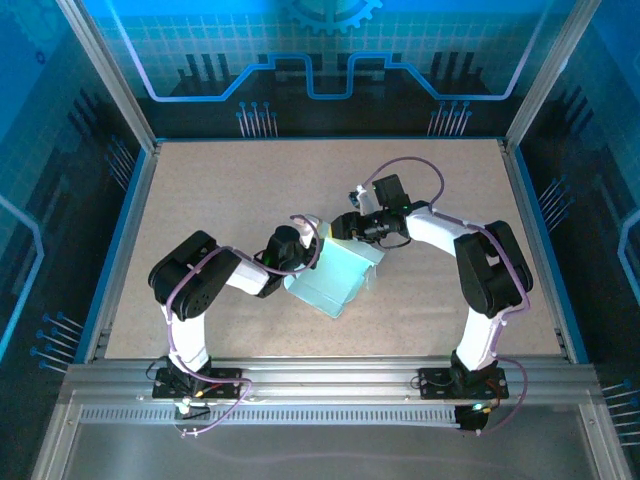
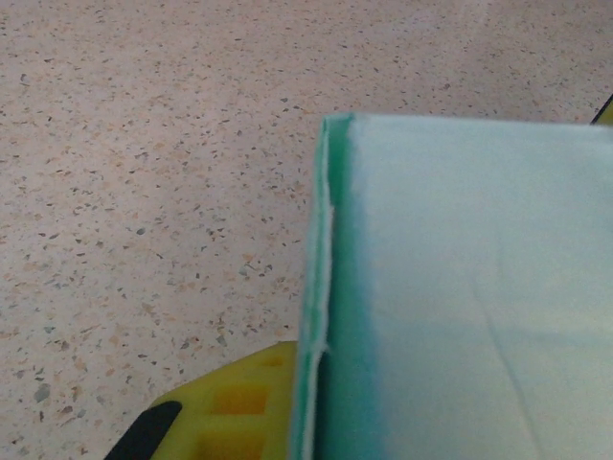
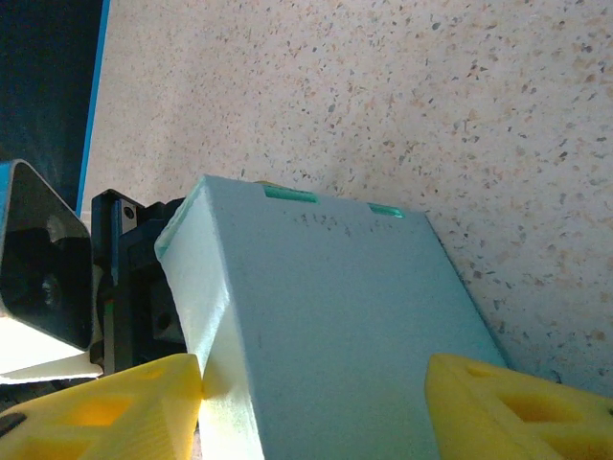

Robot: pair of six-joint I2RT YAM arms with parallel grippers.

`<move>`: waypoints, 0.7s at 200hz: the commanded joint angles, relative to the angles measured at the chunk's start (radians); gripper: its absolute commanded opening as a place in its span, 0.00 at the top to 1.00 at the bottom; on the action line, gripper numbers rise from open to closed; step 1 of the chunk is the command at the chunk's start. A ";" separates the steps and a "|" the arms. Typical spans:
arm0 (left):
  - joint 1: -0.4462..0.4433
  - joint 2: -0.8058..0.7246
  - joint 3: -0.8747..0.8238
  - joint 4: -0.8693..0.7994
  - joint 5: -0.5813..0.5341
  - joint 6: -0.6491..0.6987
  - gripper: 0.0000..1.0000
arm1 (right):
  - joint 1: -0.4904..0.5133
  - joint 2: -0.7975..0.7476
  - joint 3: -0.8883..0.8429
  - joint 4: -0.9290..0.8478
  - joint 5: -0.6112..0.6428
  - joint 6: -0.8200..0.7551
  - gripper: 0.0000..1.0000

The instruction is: Fold the paper box

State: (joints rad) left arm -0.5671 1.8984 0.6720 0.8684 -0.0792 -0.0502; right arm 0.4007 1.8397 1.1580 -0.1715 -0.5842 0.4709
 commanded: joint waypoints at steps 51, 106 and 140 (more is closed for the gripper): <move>0.013 0.012 -0.031 0.120 0.033 -0.085 0.80 | 0.029 0.020 -0.031 -0.016 0.014 0.024 0.38; 0.013 0.044 -0.010 0.112 0.053 -0.085 1.00 | 0.032 0.001 -0.061 0.011 0.004 0.040 0.38; 0.022 0.030 -0.038 0.112 0.085 -0.048 1.00 | 0.030 -0.044 -0.066 0.026 0.004 0.030 0.34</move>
State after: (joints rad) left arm -0.5552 1.9171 0.6498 0.9569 -0.0452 -0.0982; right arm 0.4137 1.8324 1.1267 -0.1108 -0.6025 0.5056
